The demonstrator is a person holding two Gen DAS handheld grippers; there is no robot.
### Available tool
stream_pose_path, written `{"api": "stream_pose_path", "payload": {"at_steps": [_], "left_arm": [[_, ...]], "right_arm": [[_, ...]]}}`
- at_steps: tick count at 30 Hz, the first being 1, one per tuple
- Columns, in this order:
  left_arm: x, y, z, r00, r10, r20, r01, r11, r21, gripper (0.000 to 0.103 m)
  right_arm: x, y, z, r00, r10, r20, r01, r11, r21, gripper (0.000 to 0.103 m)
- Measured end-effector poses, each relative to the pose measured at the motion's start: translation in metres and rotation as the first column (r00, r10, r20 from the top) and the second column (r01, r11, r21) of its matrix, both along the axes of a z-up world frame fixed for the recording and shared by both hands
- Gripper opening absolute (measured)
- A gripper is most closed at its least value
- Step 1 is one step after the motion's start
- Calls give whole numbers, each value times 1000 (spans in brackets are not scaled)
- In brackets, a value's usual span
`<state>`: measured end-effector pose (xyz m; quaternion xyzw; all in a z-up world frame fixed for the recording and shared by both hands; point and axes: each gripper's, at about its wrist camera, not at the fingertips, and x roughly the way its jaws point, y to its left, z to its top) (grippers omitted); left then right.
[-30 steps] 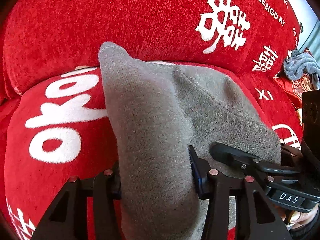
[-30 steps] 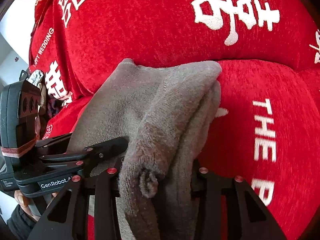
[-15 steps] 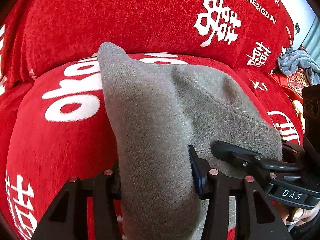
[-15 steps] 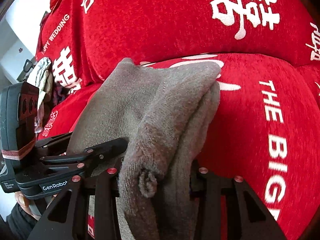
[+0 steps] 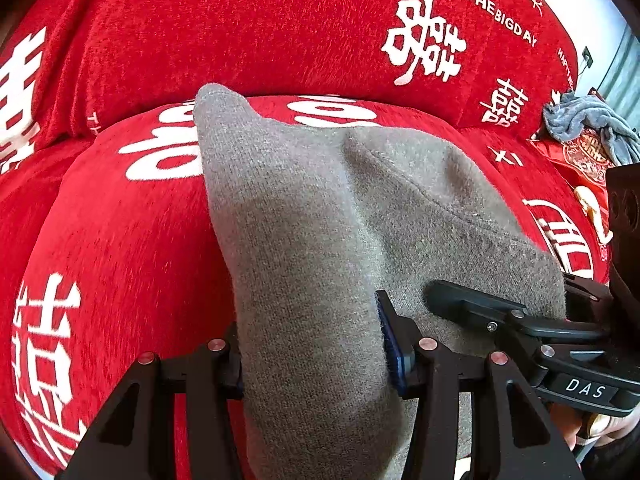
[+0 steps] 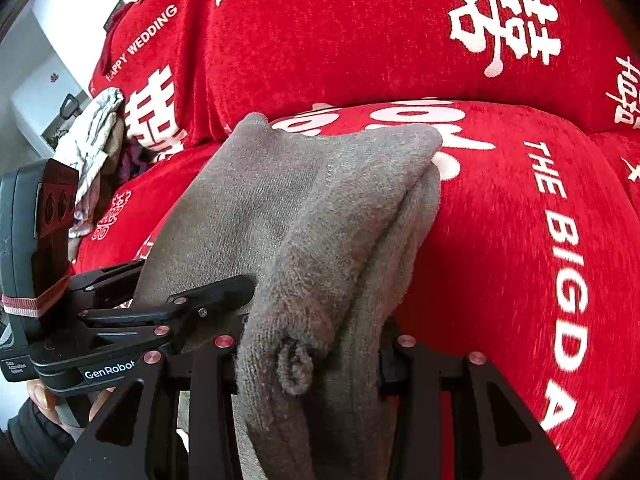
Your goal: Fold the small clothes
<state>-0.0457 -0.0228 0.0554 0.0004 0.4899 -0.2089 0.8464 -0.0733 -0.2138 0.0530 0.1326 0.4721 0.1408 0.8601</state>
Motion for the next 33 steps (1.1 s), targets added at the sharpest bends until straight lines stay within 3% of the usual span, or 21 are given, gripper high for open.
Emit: {"api": "stream_pose_path", "payload": {"at_steps": [16, 18, 21, 24, 28, 29, 33], "left_arm": [[-63, 19, -6, 998, 2, 61, -1, 1000, -6, 53], [-68, 22, -7, 997, 17, 73, -18, 1000, 11, 66], [-75, 29, -2, 994, 45, 104, -48, 998, 34, 79], [-79, 36, 12, 986, 76, 146, -85, 995, 58, 79], [-76, 46, 31, 965, 138, 225, -161, 983, 87, 79], [-75, 46, 33, 958, 149, 243, -179, 979, 102, 79], [-59, 38, 20, 946, 171, 275, -249, 927, 281, 79]], "right_arm": [[-58, 20, -3, 998, 31, 49, -30, 999, -25, 43], [-63, 22, -4, 998, 41, 54, -39, 999, -32, 44], [-67, 20, -7, 997, 59, 46, -56, 996, -70, 58], [-74, 8, 4, 998, 33, 60, -28, 997, -73, 59], [-84, 9, 26, 989, 24, 149, -2, 989, -146, 59], [-85, 11, 32, 985, 31, 172, -5, 989, -148, 59], [-85, 21, 48, 971, 61, 230, -32, 991, -130, 59]]}}
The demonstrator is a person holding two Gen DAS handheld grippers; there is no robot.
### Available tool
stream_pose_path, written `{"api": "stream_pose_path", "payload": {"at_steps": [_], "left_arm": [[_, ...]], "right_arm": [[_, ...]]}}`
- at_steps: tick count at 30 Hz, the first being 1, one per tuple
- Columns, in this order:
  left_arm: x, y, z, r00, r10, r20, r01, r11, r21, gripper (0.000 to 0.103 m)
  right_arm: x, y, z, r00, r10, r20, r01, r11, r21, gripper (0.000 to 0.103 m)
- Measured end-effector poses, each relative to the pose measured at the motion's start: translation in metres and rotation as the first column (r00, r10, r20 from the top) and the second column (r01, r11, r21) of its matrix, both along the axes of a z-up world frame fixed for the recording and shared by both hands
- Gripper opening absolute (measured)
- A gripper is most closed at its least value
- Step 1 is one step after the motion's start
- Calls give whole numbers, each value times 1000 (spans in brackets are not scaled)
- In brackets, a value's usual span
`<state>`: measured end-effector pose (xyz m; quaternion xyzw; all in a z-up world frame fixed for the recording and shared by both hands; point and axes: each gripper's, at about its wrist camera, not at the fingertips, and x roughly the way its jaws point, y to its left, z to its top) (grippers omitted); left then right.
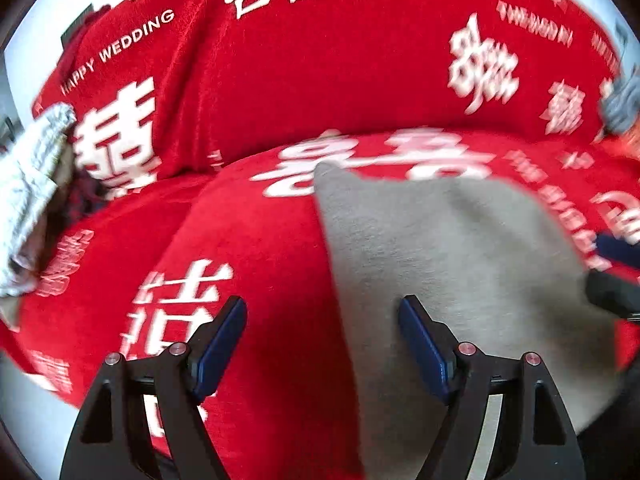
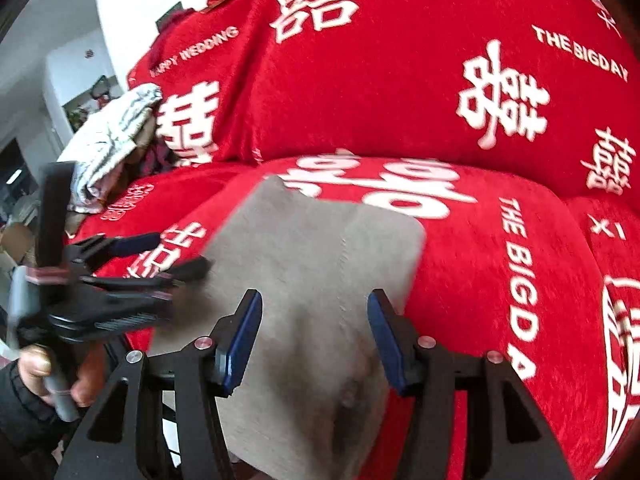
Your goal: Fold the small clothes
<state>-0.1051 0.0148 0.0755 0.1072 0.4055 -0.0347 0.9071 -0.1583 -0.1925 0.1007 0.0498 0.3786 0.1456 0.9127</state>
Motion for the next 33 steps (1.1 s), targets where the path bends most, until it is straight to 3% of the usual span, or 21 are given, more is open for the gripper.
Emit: {"api": "stream_pose_path", "payload": {"at_steps": [3, 7, 14, 17, 19, 23, 27, 33], "left_arm": [[3, 0, -12, 1000, 10, -19, -9, 1000, 24, 80], [0, 3, -13, 1000, 9, -28, -9, 1000, 8, 80], [-27, 6, -1, 1000, 22, 5, -22, 997, -67, 80], [-43, 8, 5, 997, 44, 66, -36, 993, -110, 80], [-51, 8, 7, 993, 67, 101, -55, 991, -118, 103], [-59, 10, 12, 991, 59, 122, -42, 990, -136, 103], [-64, 15, 17, 992, 45, 118, -22, 982, -186, 103], [-69, 18, 22, 991, 39, 127, -14, 981, -194, 103]], "right_arm": [[9, 16, -6, 999, 24, -32, -24, 1000, -15, 59], [22, 23, -37, 990, -32, -134, 21, 997, -79, 62], [-3, 29, -22, 996, -58, -74, 52, 996, -79, 67], [-16, 34, -14, 996, -70, -51, 66, 995, -76, 70], [-25, 41, -10, 996, -83, -25, 80, 990, -120, 70], [-37, 52, -8, 995, -102, 8, 102, 977, -187, 70], [-47, 52, -3, 992, -124, 25, 126, 978, -167, 70], [-54, 52, 2, 990, -137, 38, 141, 974, -179, 70]]}}
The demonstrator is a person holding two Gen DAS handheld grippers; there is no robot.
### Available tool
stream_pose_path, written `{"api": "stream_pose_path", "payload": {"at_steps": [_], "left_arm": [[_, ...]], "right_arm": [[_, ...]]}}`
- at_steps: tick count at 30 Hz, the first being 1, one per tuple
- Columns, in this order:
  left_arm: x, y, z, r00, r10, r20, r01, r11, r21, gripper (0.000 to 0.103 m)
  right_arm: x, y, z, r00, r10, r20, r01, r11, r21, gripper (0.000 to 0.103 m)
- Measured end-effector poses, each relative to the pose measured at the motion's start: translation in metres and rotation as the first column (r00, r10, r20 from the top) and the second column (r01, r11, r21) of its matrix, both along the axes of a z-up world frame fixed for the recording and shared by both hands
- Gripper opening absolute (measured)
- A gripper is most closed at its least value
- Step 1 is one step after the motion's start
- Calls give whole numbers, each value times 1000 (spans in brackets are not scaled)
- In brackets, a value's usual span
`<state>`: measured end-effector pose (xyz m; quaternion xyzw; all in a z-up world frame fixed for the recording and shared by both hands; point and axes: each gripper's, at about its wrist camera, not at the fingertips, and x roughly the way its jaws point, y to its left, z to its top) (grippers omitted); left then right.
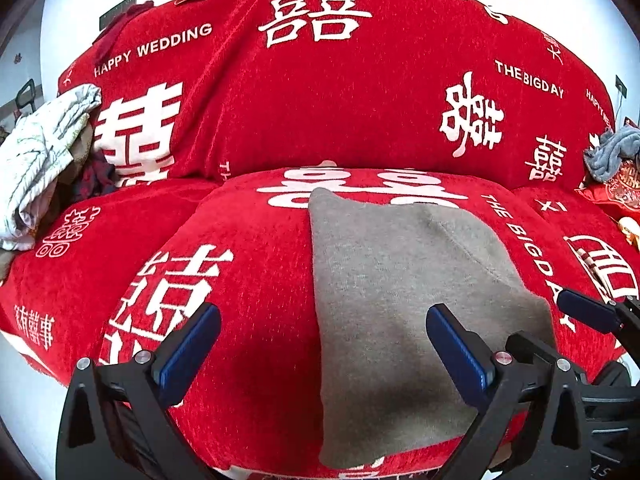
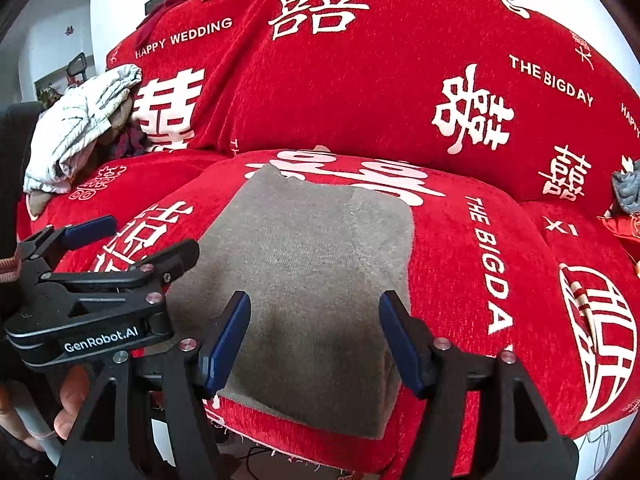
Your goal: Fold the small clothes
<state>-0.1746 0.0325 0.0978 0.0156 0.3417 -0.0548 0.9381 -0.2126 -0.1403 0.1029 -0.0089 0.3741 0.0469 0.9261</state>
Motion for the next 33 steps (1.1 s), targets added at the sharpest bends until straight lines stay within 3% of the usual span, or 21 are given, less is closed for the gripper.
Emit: {"api": "stream_pose_path", "payload": {"at_steps": [4, 12, 16, 33], "left_arm": [[-4, 3, 1, 1000, -19, 5, 19, 1000, -21, 103], [-12, 1, 1, 999, 43, 19, -43, 999, 17, 103], [-15, 1, -2, 1000, 23, -14, -23, 1000, 14, 103], [-29, 6, 0, 999, 52, 10, -52, 998, 47, 103]], "right_arm": [[-1, 1, 0, 1000, -4, -4, 4, 1000, -4, 70], [-8, 1, 1, 1000, -20, 3, 20, 1000, -4, 70], [-12, 0, 2, 1000, -27, 12, 27, 1000, -4, 70], [-26, 12, 10, 999, -17, 46, 19, 999, -40, 70]]}}
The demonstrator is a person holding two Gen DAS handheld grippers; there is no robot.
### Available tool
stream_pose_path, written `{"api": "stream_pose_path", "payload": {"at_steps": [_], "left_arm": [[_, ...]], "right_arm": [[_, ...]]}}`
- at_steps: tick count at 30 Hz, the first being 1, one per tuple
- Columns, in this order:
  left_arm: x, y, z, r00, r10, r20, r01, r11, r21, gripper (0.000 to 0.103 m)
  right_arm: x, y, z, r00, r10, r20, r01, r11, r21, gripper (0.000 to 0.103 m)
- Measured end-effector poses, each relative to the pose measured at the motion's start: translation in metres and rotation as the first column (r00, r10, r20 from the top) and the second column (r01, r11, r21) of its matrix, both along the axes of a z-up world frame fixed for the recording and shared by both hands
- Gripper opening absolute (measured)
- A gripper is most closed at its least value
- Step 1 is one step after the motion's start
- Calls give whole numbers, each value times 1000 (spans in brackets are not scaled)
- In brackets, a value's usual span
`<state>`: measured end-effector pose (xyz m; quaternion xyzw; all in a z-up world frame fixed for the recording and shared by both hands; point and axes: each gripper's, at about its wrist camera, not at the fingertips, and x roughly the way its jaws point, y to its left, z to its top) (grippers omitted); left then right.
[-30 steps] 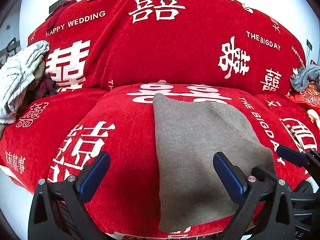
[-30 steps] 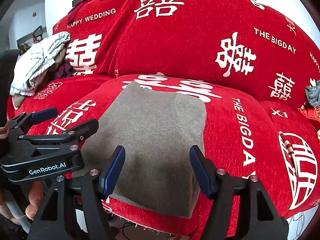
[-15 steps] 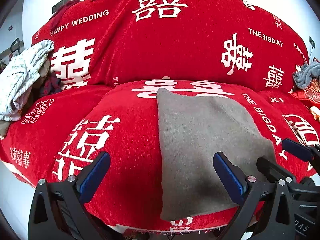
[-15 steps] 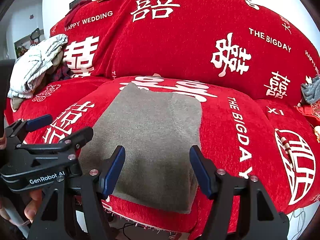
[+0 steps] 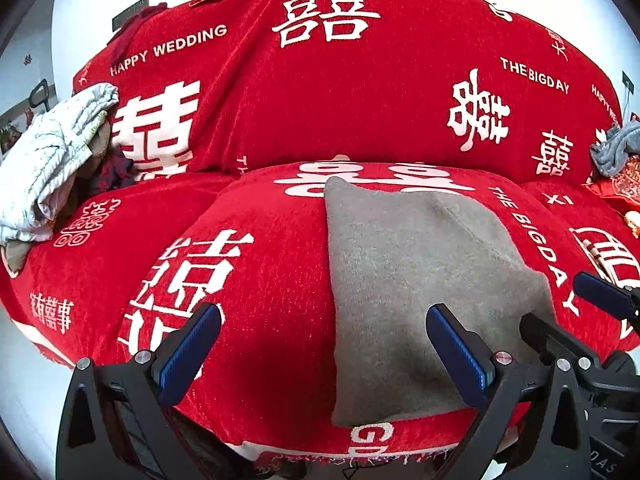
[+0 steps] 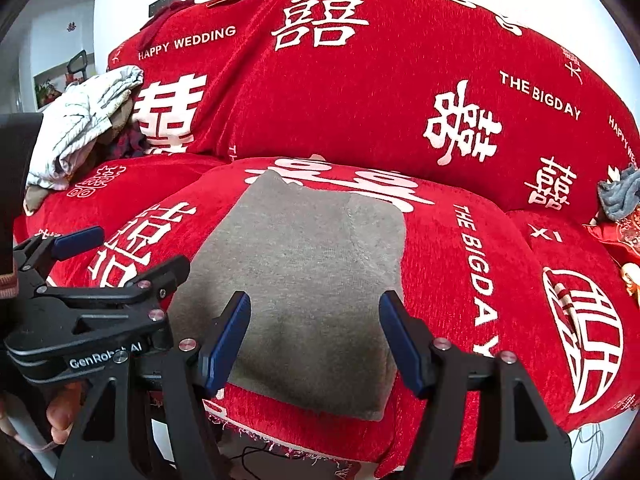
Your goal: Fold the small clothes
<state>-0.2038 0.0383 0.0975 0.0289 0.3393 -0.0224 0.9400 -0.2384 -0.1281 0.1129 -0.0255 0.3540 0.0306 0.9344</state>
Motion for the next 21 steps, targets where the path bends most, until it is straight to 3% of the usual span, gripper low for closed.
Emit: {"api": "stream_pose_path", "payload": {"at_steps": [21], "left_arm": [[-1, 1, -3, 1000, -1, -15, 1, 1000, 6, 103]], "right_arm": [[-5, 3, 1, 1000, -5, 5, 5, 1000, -3, 70]]}}
